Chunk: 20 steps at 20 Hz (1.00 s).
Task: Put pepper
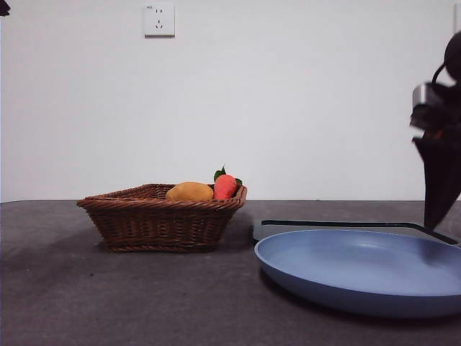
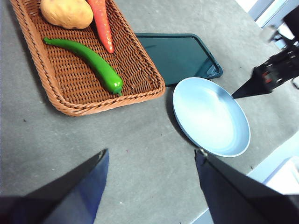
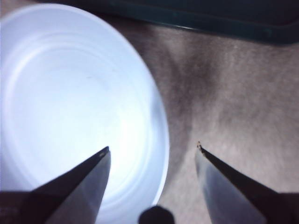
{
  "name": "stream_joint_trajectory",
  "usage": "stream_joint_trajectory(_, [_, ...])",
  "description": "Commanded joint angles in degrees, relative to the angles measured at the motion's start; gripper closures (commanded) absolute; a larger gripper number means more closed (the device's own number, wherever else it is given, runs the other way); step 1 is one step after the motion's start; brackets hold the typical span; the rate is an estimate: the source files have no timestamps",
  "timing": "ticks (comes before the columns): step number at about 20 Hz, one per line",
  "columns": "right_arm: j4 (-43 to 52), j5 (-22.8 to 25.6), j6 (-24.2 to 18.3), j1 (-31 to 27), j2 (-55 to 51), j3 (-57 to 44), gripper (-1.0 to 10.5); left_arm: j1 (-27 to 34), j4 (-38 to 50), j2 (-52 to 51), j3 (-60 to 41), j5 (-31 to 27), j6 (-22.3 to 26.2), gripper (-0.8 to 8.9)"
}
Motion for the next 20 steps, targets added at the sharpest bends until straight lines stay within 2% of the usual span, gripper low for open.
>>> stream_joint_trajectory(1, [1.29,0.24,-0.24,0.15,3.04,0.92,6.4,0.04,0.55,0.2,0.9,0.46,-0.15,4.88])
stream_joint_trajectory(5, [2.21,0.13,-1.2,0.15,5.66,0.92,7.2,0.04,0.61,0.2,0.9,0.46,-0.15,4.88])
stream_joint_trajectory(8, [2.16,-0.02,-1.16,0.15,6.14,0.92,8.2,0.04,0.59,0.2,0.92,0.46,-0.17,4.88])
stream_joint_trajectory(11, [2.14,-0.24,-1.14,0.15,6.91,0.9,8.2,0.04,0.59,0.2,0.9,0.46,-0.17,4.88])
stream_joint_trajectory(14, [2.16,-0.31,-1.14,0.15,6.97,0.9,9.5,0.04,0.72,0.22,0.9,0.46,-0.28,4.88])
stream_joint_trajectory(18, [1.44,-0.33,0.26,0.13,6.21,0.92,9.4,-0.83,2.12,1.64,1.01,-0.17,-2.32,4.88])
stream_joint_trajectory(20, [0.66,-0.33,0.42,0.13,3.65,0.94,9.4,-2.89,2.56,3.8,1.75,-3.17,-3.13,4.88])
